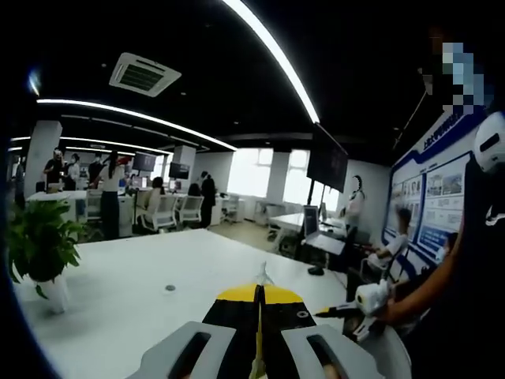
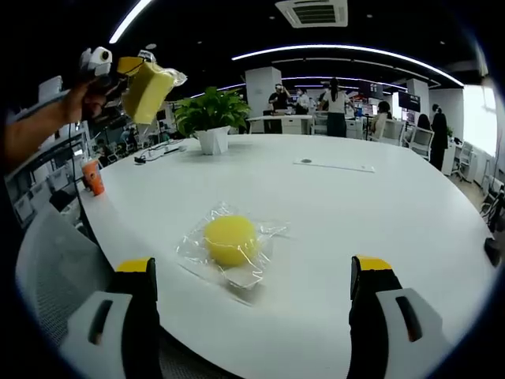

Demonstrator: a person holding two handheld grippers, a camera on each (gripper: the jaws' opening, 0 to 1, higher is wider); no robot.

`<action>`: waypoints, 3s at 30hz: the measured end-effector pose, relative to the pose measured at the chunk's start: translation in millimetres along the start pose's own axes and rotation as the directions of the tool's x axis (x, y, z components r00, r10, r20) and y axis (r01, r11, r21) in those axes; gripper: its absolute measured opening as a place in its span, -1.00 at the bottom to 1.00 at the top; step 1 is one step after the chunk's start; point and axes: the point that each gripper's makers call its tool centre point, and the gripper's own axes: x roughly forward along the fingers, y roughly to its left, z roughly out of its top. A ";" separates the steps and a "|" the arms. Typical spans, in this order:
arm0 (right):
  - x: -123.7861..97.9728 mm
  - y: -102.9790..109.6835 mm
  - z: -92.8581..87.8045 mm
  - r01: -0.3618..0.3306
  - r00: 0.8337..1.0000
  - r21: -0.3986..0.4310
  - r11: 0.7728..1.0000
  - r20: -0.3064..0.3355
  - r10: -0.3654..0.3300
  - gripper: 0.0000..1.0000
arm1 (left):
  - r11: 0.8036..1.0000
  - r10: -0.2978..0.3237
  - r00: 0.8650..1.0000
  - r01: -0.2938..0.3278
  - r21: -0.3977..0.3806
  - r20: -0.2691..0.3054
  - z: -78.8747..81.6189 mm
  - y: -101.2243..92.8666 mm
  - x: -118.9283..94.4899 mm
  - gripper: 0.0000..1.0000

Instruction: Compare the silicone blocks by pressing each to a similar depth, holding the contact briefly, and releasing to observe deformation and rebound differences across the visible hardness samples.

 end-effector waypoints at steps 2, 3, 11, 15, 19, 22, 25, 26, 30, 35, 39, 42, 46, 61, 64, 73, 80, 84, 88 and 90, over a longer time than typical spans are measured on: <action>0.5 0.8 0.1 -0.007 1.000 0.000 1.000 -0.001 0.007 0.92 | 1.000 -0.017 1.000 0.017 0.006 0.002 1.8 -6.1 3.4 -1.00; 0.4 2.8 1.1 -0.018 1.000 0.001 1.000 0.001 0.018 0.92 | 1.000 -0.025 1.000 0.025 0.010 0.000 2.4 -8.5 4.6 -1.00; -4.4 47.6 39.5 -0.251 0.967 -0.123 0.960 -0.001 0.253 0.92 | 0.996 -0.077 0.997 0.078 0.054 -0.010 8.4 -29.0 9.0 -1.00; -9.5 59.2 93.3 -0.323 0.938 -0.180 0.929 0.069 0.339 0.92 | 0.994 -0.098 0.995 0.099 0.055 -0.014 7.8 -38.4 6.7 -1.00; -16.3 68.1 129.5 -0.397 0.899 -0.133 0.908 0.142 0.414 0.92 | 0.992 -0.117 0.993 0.117 0.050 -0.009 8.8 -45.2 5.6 -1.00; -23.2 74.4 158.2 -0.449 0.865 -0.129 0.884 0.187 0.466 0.92 | 0.990 -0.134 0.991 0.134 0.041 -0.001 10.2 -50.6 5.7 -1.00; -29.7 85.5 177.8 -0.524 0.817 -0.105 0.845 0.218 0.534 0.92 | 0.987 -0.156 0.988 0.156 0.035 0.007 11.8 -56.6 5.9 -1.00; -31.4 88.8 183.9 -0.545 0.802 -0.099 0.833 0.226 0.552 0.92 | 0.986 -0.162 0.987 0.162 0.034 0.012 12.8 -58.1 6.1 -1.00; -31.2 96.1 198.8 -0.567 0.780 -0.121 0.815 0.239 0.578 0.92 | 0.986 -0.167 0.986 0.166 0.032 0.022 16.1 -60.1 6.8 -1.00; -30.0 106.2 208.3 -0.597 0.752 -0.129 0.792 0.256 0.608 0.92 | 0.984 -0.179 0.983 0.178 0.029 0.030 18.0 -67.7 7.8 -1.00; -28.9 118.0 212.5 -0.627 0.725 -0.131 0.768 0.263 0.637 0.92 | 0.982 -0.188 0.981 0.187 0.032 0.039 20.2 -73.4 7.0 -1.00; -27.6 125.7 213.5 -0.639 0.713 -0.139 0.757 0.261 0.650 0.92 | 0.980 -0.196 0.980 0.194 0.032 0.043 22.3 -76.9 6.1 -1.00; -25.5 131.9 212.7 -0.649 0.702 -0.149 0.746 0.259 0.663 0.79 | 0.979 -0.202 0.978 0.201 0.031 0.052 25.2 -79.0 5.3 -1.00; -25.8 144.7 221.0 -0.686 0.641 -0.143 0.713 0.344 0.686 0.18 | 0.970 -0.243 0.967 0.241 0.030 0.076 33.7 -96.9 3.1 -1.00; -26.3 144.7 222.2 -0.693 0.634 -0.129 0.709 0.358 0.685 0.14 | 0.970 -0.244 0.966 0.242 0.031 0.082 36.2 -98.8 3.5 -1.00; -30.9 147.3 222.0 -0.719 0.612 -0.119 0.685 0.359 0.704 -0.23 | 0.969 -0.247 0.965 0.244 0.040 0.089 41.1 -101.1 5.9 -1.00; -34.6 150.1 225.1 -0.735 0.596 -0.109 0.669 0.367 0.714 -0.44 | 0.970 -0.242 0.966 0.240 0.037 0.094 42.5 -98.8 6.6 -1.00; -34.3 150.6 227.4 -0.733 0.598 -0.104 0.672 0.371 0.710 -0.48 | 0.970 -0.243 0.964 0.241 0.031 0.106 44.2 -97.6 5.7 -1.00; -36.7 154.4 227.8 -0.750 0.590 -0.097 0.654 0.350 0.728 -0.55 | 0.968 -0.249 0.962 0.245 0.045 0.110 45.0 -98.5 3.5 -1.00; -36.8 154.6 227.7 -0.749 0.597 -0.091 0.656 0.335 0.728 -0.61 | 0.968 -0.250 0.962 0.247 0.046 0.108 44.5 -98.4 2.9 -1.00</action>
